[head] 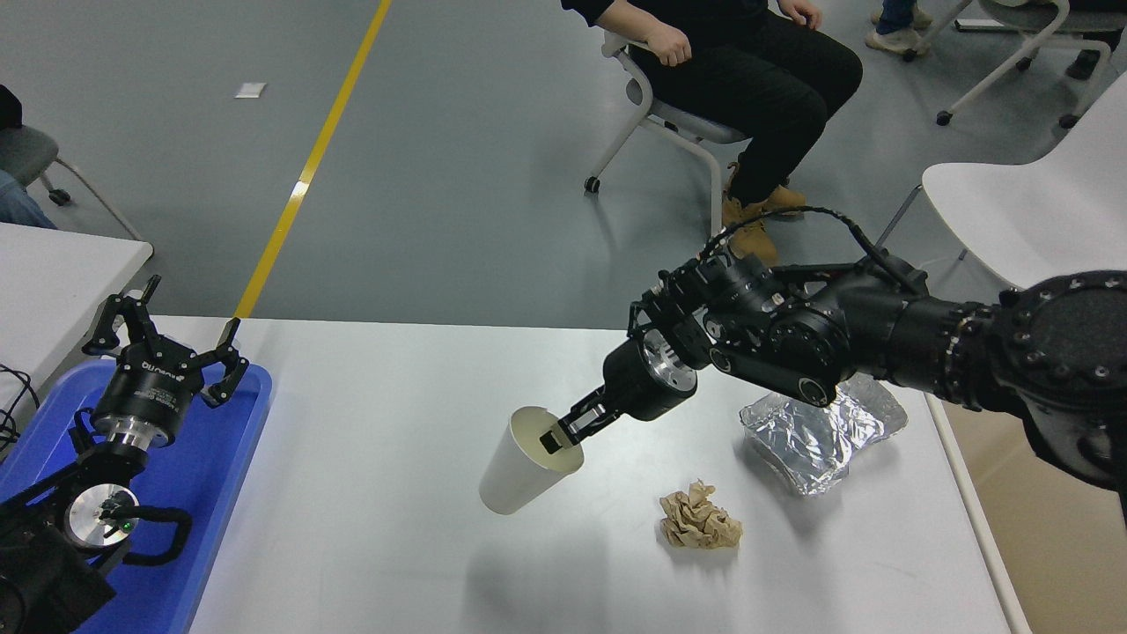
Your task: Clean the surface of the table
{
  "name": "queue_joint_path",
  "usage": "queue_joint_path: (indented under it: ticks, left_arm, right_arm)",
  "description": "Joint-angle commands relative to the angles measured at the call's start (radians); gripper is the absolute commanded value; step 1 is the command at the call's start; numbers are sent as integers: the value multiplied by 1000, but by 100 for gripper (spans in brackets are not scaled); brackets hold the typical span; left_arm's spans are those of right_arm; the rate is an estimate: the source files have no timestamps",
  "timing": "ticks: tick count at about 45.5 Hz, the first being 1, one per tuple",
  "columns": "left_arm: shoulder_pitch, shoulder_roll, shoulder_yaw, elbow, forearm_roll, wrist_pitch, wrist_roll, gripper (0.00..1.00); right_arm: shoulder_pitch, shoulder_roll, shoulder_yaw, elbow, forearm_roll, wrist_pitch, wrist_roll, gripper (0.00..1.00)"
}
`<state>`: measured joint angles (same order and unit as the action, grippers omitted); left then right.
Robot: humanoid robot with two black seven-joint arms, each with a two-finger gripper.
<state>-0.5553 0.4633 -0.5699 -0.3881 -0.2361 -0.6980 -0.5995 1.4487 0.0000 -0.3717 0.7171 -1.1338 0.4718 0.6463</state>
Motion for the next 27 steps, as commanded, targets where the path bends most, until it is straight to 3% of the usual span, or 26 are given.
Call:
queue_joint_path:
  ticks: [1, 27]
  left_arm:
    - [0, 0, -1, 0, 0, 0, 0, 100]
    - [0, 0, 1, 0, 0, 0, 1, 100]
  right_arm:
    - [39, -9, 62, -5, 83, -2, 1, 0]
    - [41, -198, 77, -116, 408, -2, 3, 0]
